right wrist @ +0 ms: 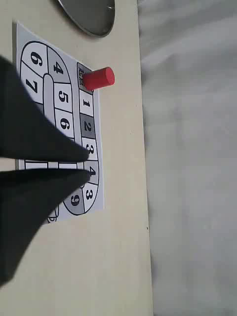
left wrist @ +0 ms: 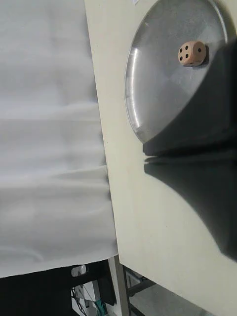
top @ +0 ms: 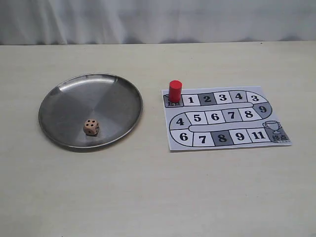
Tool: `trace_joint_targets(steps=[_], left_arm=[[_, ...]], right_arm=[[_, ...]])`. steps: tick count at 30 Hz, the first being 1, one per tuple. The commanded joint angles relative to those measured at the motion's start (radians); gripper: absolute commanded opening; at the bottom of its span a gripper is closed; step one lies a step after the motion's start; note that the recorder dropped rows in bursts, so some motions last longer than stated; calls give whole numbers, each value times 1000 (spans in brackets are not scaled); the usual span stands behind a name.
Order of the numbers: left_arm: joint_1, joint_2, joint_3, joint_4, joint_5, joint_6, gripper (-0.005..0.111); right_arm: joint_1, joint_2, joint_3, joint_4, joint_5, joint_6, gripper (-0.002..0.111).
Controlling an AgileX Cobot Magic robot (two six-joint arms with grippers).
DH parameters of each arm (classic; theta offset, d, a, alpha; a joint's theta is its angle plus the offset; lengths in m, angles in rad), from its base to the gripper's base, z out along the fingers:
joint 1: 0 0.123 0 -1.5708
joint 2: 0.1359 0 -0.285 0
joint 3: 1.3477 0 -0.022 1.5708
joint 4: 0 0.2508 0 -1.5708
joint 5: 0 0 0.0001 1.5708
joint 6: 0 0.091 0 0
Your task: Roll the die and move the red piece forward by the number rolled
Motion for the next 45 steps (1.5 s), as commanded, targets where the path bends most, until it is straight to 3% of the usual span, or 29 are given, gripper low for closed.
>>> trace_joint_targets(steps=[1,24,27,31,35,39,45], left_arm=[[3,-3,2,0,-9,-1,0],[3,-3,2,0,-9,-1,0],[3,-3,2,0,-9,-1,0],[3,-3,2,0,-9,-1,0],[3,-3,2,0,-9,-1,0],[3,-3,2,0,-9,-1,0],[3,-3,2,0,-9,-1,0]], right_arm=[[-5,-6,3,-2,0,-2,5],[-5,-6,3,-3,-27,-2,5],[-5,-6,3,0,-188,-2,5],[-5,-6,3,226,-621,9,5],[-5,-6,-10,231,-790,9,5],[-5,40,-131,122,-707,9,5],[-5,335,-333,80,-384,9,5]])
